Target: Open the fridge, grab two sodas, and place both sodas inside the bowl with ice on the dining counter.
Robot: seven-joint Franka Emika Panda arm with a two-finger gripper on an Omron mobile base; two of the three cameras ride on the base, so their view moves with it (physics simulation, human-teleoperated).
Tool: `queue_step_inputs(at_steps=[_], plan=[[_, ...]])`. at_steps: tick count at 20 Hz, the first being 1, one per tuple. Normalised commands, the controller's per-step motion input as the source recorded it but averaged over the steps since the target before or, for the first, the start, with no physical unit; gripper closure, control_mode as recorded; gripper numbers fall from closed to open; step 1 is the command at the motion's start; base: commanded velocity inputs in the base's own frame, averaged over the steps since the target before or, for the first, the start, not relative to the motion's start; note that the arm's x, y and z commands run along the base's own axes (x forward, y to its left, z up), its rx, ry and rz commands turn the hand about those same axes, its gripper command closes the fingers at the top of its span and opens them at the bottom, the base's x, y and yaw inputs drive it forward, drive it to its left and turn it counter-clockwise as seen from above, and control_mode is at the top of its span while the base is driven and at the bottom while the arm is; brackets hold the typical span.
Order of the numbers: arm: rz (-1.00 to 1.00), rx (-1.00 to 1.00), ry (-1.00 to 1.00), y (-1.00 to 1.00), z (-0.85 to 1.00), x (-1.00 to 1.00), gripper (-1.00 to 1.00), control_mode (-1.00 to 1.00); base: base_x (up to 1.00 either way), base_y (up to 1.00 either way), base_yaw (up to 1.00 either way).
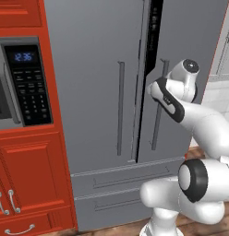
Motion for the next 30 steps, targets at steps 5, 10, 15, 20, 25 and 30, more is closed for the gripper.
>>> queue_step_inputs(at_steps=[5, 10, 15, 20, 25, 30], plan=[[0.0, 0.0, -0.05, 0.03, -0.21, 0.34, 1.0, -1.0, 0.0, 0.0, 0.0], [0.0, 0.0, -0.05, 0.08, -0.16, 0.29, 1.0, -1.0, 0.0, 0.0, 0.0], [-0.02, 0.0, 0.0, -0.06, 0.01, 0.01, 1.0, -1.0, 0.0, 0.0, 0.0], [-0.14, 0.0, 0.02, -0.6, 0.08, -0.38, 1.0, -1.0, 0.0, 0.0, 0.0], [-0.21, 0.0, 0.01, -0.95, 0.04, -0.7, 1.0, -1.0, 0.0, 0.0, 0.0], [-0.16, 0.0, 0.02, -1.0, 0.12, -0.68, 1.0, -1.0, 0.0, 0.0, 0.0]])
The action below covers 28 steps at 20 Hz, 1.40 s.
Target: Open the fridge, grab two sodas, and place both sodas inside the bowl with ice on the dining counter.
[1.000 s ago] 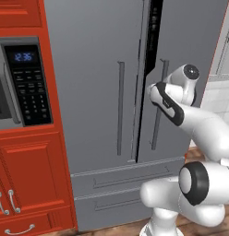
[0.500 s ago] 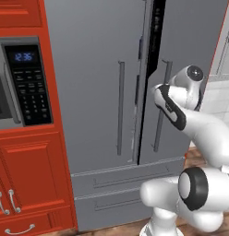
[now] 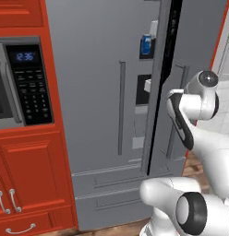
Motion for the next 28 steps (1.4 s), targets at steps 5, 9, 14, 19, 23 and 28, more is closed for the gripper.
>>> queue_step_inputs(at_steps=[5, 9, 14, 19, 23, 28], plan=[[-0.11, -0.04, 0.06, -1.0, 0.11, -0.6, 1.0, -1.0, 0.0, 0.0, 0.0], [-0.1, -0.09, 0.1, -1.0, 0.07, -0.47, 1.0, -1.0, 0.0, 0.0, 0.0], [-0.08, -0.11, 0.1, -0.88, 0.01, -0.57, -1.0, -1.0, 0.0, 0.0, 0.0], [-0.07, -0.1, 0.04, -0.55, 0.0, -0.88, -1.0, -1.0, 0.0, 0.0, 0.0], [-0.06, -0.03, 0.0, -0.17, 0.09, -1.0, -1.0, -1.0, 0.0, 0.0, 0.0], [-0.07, -0.04, 0.04, 0.28, 0.23, -0.91, -1.0, -1.0, 0.0, 0.0, 0.0]])
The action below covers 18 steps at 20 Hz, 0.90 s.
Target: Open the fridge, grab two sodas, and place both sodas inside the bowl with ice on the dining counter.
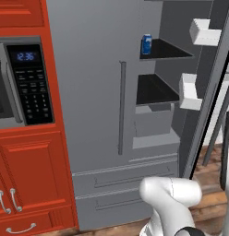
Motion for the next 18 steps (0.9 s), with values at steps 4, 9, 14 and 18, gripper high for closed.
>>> queue_step_inputs(at_steps=[4, 9, 14, 18], plan=[[-0.02, -0.11, 0.1, 0.93, 0.3, -0.46, -1.0, -1.0, 0.0, 0.0, 0.0], [0.0, -0.16, 0.1, 1.0, 0.37, -0.1, -1.0, -1.0, 0.0, 0.0, 0.0], [0.06, -0.12, 0.14, 0.96, 0.32, 0.17, -1.0, -1.0, 0.0, 0.0, 0.0], [0.15, 0.0, 0.11, 0.71, 0.07, 0.68, -1.0, -1.0, 0.0, 0.0, 0.0]])
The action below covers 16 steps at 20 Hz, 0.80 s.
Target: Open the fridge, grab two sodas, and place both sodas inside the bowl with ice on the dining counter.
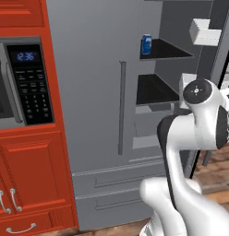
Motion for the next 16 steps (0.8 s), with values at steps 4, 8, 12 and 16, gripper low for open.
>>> queue_step_inputs(at_steps=[4, 8, 12, 16], plan=[[0.24, 0.0, 0.1, 0.66, 0.0, 0.88, -1.0, -1.0, 0.0, 0.0, 0.0], [0.22, 0.0, 0.06, 0.54, 0.0, 0.93, -1.0, -1.0, 0.0, 0.0, 0.0], [0.16, 0.0, 0.01, 0.33, 0.05, 0.86, -1.0, -1.0, 0.0, 0.0, 0.0], [0.05, -0.04, 0.02, 0.01, 0.14, 0.85, -1.0, -1.0, 0.0, 0.0, 0.0]])
